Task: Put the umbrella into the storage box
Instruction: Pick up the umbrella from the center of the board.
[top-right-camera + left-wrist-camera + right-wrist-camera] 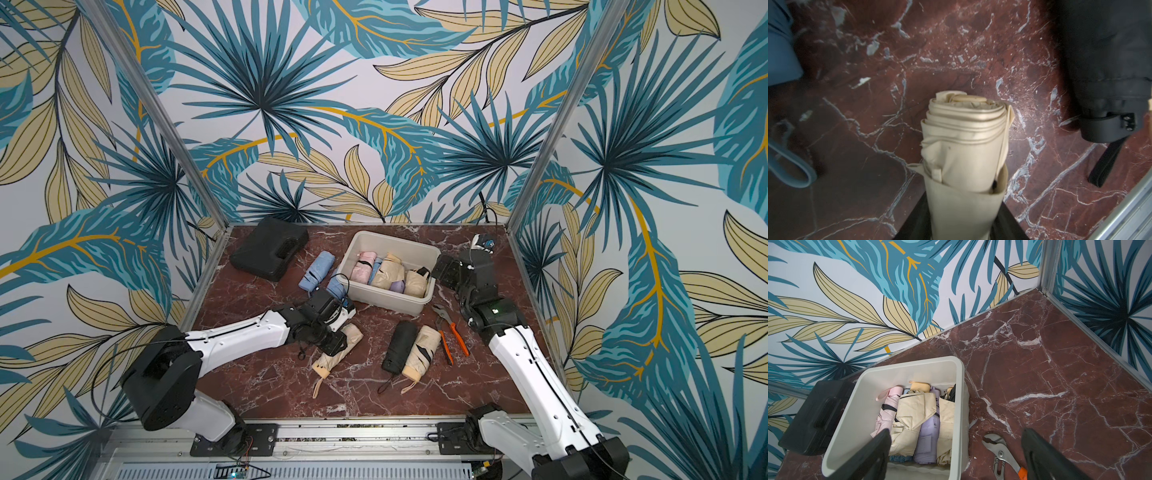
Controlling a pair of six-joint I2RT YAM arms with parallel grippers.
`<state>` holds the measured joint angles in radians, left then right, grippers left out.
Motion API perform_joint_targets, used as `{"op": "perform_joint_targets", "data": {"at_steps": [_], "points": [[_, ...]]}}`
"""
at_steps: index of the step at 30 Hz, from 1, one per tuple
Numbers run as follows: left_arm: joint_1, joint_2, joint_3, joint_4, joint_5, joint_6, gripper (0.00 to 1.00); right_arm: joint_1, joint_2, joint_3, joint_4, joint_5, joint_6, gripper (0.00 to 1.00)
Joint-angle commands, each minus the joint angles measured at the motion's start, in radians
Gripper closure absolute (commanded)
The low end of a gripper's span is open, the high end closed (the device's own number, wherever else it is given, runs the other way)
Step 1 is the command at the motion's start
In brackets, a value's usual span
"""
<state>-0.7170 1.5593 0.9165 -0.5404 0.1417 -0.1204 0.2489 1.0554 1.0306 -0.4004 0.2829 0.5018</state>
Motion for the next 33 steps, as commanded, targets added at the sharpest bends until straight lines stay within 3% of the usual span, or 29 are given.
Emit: {"op": "perform_joint_targets", "data": {"at_steps": [1, 5, 9, 15, 19, 25, 30, 33], "points": [[-0.003, -0.009, 0.038, 0.04, -0.022, 0.005, 0.44, -0.002, -0.011, 0.011, -0.043, -0.016, -0.038, 0.01], [-0.002, -0.06, 0.028, 0.057, -0.042, -0.016, 0.28, -0.002, -0.008, 0.014, -0.039, -0.041, -0.063, 0.01], [0.004, -0.184, -0.015, 0.128, -0.078, -0.092, 0.23, -0.002, 0.007, 0.017, 0.006, -0.111, -0.147, 0.01], [0.039, -0.468, -0.176, 0.336, -0.303, -0.365, 0.18, 0.0, 0.07, 0.052, 0.07, -0.359, -0.415, 0.02], [0.152, -0.67, -0.288, 0.365, -0.423, -0.548, 0.17, 0.018, 0.154, 0.106, 0.038, -0.551, -0.587, 0.05], [0.325, -0.877, -0.364, 0.292, -0.447, -0.692, 0.16, 0.157, 0.27, 0.17, -0.078, -0.712, -0.943, 0.06], [0.363, -0.922, -0.367, 0.212, -0.483, -0.722, 0.15, 0.315, 0.366, 0.192, -0.203, -0.744, -1.259, 0.06], [0.372, -0.939, -0.373, 0.194, -0.507, -0.752, 0.15, 0.397, 0.439, 0.218, -0.256, -0.71, -1.375, 0.06]]}}
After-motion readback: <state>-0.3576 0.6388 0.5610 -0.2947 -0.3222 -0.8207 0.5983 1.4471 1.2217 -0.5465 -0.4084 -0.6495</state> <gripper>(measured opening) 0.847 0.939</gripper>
